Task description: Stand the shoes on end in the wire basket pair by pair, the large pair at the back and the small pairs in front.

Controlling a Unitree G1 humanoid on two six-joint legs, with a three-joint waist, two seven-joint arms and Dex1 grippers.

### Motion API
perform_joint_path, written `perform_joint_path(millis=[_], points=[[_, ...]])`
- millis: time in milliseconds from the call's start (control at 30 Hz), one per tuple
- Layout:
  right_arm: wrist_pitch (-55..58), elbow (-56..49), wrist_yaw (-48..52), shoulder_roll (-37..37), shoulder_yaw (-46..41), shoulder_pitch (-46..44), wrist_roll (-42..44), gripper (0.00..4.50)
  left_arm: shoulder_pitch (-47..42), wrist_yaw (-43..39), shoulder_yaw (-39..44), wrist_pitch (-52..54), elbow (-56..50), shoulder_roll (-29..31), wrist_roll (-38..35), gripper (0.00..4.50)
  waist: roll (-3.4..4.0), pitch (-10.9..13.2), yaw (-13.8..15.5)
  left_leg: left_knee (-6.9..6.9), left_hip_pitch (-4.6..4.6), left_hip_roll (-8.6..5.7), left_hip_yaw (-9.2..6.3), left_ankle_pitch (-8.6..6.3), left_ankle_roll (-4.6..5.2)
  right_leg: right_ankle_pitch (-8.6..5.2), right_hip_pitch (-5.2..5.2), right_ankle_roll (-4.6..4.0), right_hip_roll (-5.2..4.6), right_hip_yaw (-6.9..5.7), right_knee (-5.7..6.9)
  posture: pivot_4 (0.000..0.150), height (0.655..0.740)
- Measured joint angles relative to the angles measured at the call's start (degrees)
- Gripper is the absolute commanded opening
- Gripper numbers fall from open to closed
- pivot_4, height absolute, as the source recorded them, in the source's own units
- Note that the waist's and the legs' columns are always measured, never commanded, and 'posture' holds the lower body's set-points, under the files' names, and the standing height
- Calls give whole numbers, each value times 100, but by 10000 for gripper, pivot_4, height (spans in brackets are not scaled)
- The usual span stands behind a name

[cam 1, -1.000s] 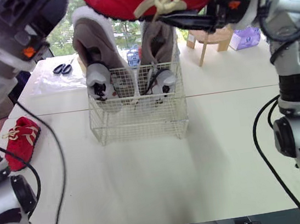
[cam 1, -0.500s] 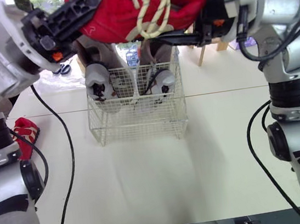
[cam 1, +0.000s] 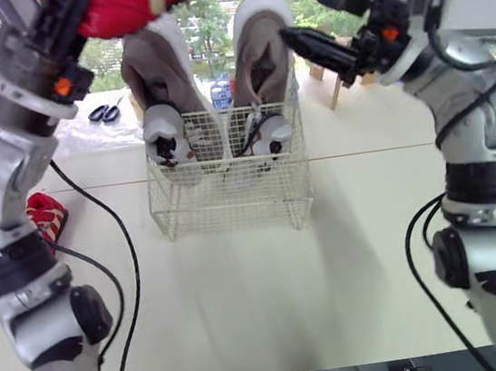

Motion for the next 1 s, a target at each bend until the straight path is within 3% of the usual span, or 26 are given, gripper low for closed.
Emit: perform_joint_path(millis=[100,233,400,867,1000], points=[[479,-469,-1530,1408,-375,193,1616,44744,101,104,-120,-584,-422,-675,150,2276,1,0,-30,-15,1,-2,5,5,-7,0,-10,0,5,2,3,1500,7400],[557,-1032,-2643,2245,-222,215,2586,44744,144,30,-319,-1011,-470,-1018,556,2276,1,0,-10,-24,1,-2,4,8,-8,0,-13,-1,29,-2,2,1500,7400],[439,-1298,-3084,2382,-15,199,2843,44744,302,-132,-469,-1067,-441,-1005,723,2276,1,-1,-6,-18,2,-4,4,7,-2,0,-3,-1,38,-2,-1,1500,7400],[112,-1298,-3095,2247,266,129,2724,44744,840,-332,-1029,-844,-481,-1016,1020,2276,1,0,-30,-19,3,3,2,7,0,-1,-4,-1,47,-2,0,1500,7400],[109,-1211,-3104,2127,308,129,2635,31714,870,-405,-1108,-837,-505,-1011,1156,2276,1,-1,-25,-19,3,3,3,7,0,-1,-4,-1,47,-1,-1,1500,7400]])
